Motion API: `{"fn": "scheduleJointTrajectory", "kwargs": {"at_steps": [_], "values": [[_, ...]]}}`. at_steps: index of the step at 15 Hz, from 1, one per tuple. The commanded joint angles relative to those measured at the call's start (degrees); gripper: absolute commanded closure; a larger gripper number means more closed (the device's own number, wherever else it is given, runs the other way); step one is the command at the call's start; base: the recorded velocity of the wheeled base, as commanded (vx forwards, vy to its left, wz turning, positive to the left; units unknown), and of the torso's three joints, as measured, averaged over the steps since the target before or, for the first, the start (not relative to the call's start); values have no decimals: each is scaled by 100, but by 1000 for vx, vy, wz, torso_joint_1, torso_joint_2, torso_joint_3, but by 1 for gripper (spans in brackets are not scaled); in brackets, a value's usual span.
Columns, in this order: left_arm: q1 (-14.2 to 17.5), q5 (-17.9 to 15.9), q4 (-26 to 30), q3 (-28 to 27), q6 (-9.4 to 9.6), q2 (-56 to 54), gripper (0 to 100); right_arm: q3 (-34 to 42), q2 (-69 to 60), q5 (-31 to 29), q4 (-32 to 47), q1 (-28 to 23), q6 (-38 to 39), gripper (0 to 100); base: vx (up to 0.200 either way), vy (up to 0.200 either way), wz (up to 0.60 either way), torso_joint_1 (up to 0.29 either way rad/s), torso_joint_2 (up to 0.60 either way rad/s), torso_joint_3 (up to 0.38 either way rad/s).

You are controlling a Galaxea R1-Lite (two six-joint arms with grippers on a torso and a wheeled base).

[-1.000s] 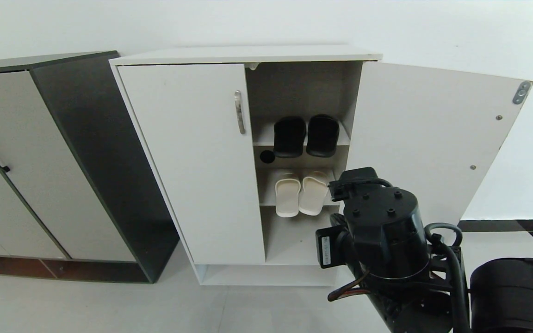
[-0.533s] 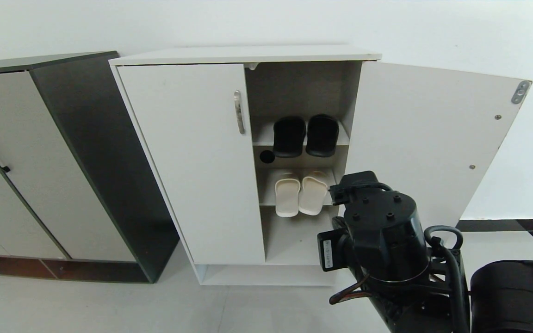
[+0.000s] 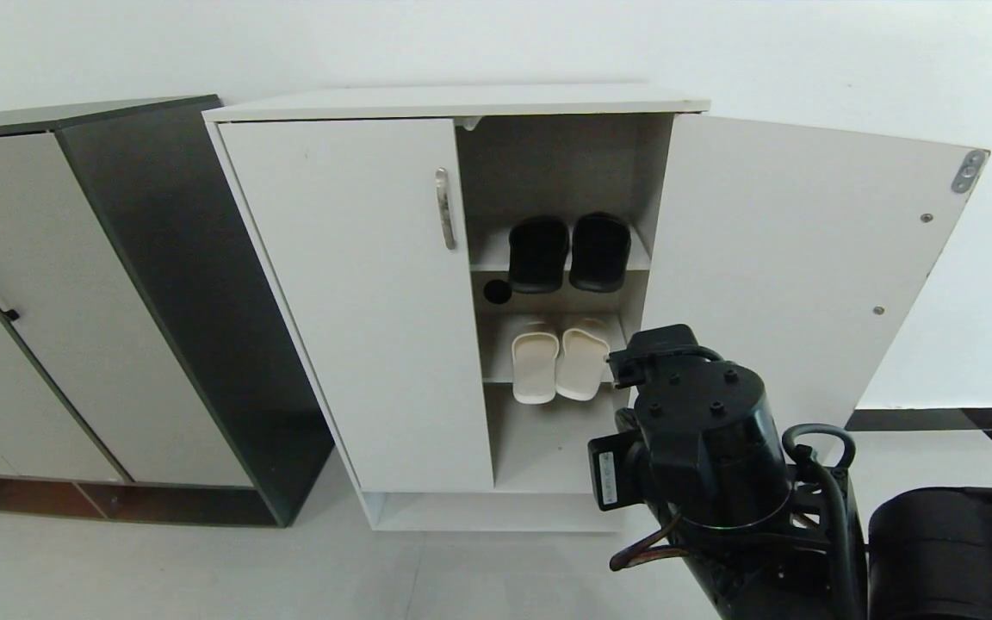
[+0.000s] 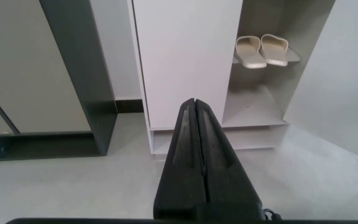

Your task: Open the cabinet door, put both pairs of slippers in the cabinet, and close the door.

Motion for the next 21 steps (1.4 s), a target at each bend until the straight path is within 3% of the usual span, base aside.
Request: {"fn": "scheduleJointTrajectory", "kwargs": {"at_steps": [1,9,21], "values": [[1,1,-1,0,0,5,100,0,12,-4,-3,2,1,100,0,0,0,0,0,0],[1,1,-1,0,0,5,100,0,3,-4,-3,2,1,100,0,0,0,34,-336,-309],[1,1,-1,0,0,5,100,9,3,-4,-3,11,1,100,0,0,0,150,-478,-330]]}}
